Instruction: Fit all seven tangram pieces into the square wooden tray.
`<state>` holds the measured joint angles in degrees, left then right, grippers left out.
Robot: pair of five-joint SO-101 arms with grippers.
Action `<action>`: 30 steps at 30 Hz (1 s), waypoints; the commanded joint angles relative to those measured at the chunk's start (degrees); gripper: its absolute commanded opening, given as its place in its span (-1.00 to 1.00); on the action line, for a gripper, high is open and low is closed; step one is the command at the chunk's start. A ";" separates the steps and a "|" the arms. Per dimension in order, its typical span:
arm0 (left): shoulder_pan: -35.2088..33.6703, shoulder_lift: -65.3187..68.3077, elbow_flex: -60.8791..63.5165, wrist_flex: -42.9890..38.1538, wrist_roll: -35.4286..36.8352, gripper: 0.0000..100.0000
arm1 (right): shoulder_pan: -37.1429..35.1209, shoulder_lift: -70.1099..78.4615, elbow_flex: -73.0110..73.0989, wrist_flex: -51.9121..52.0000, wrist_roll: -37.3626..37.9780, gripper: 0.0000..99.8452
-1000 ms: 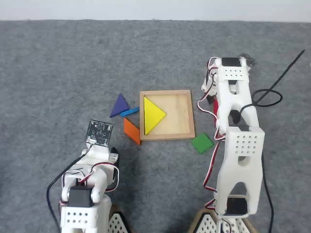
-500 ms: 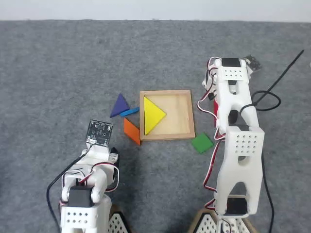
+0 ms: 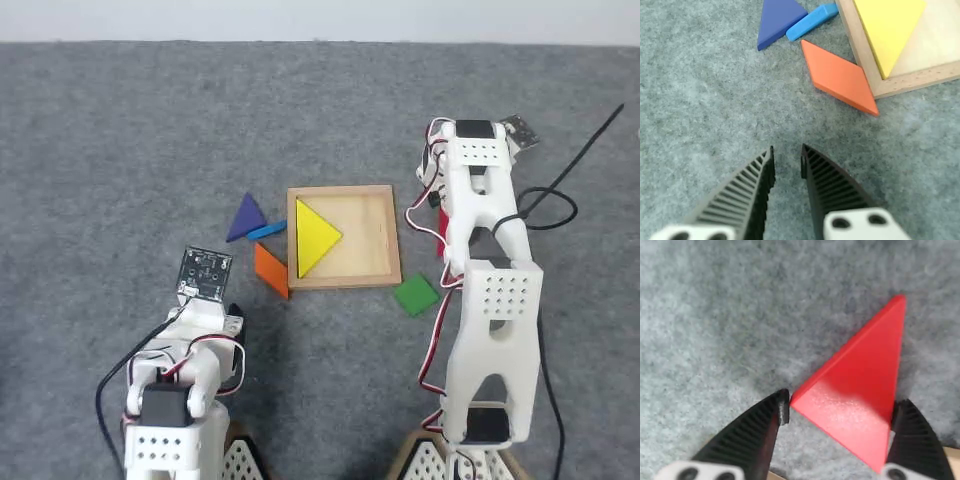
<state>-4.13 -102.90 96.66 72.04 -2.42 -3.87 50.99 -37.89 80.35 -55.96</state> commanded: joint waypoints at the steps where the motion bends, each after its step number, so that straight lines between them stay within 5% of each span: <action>1: 0.09 -1.14 -0.22 0.26 0.26 -0.83 | 1.01 -0.40 -2.02 0.48 -0.35 -0.38; 7: 0.09 -1.14 -0.22 0.26 0.26 -0.83 | 1.01 -0.40 -2.02 1.71 0.53 -0.38; 21: 0.09 -1.14 -0.22 0.26 0.26 -0.83 | 0.75 -7.78 -2.02 9.01 19.69 -0.53; 26: 0.09 -1.14 -0.22 0.26 0.26 -0.83 | -0.13 -11.21 -2.02 12.62 32.53 -0.53; 30: 0.09 -1.14 -0.22 0.26 0.26 -0.83 | -1.71 -14.29 -2.02 14.55 51.43 -0.54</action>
<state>-4.13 -102.90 96.66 72.04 -2.42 -3.78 43.25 -37.89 93.36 -18.68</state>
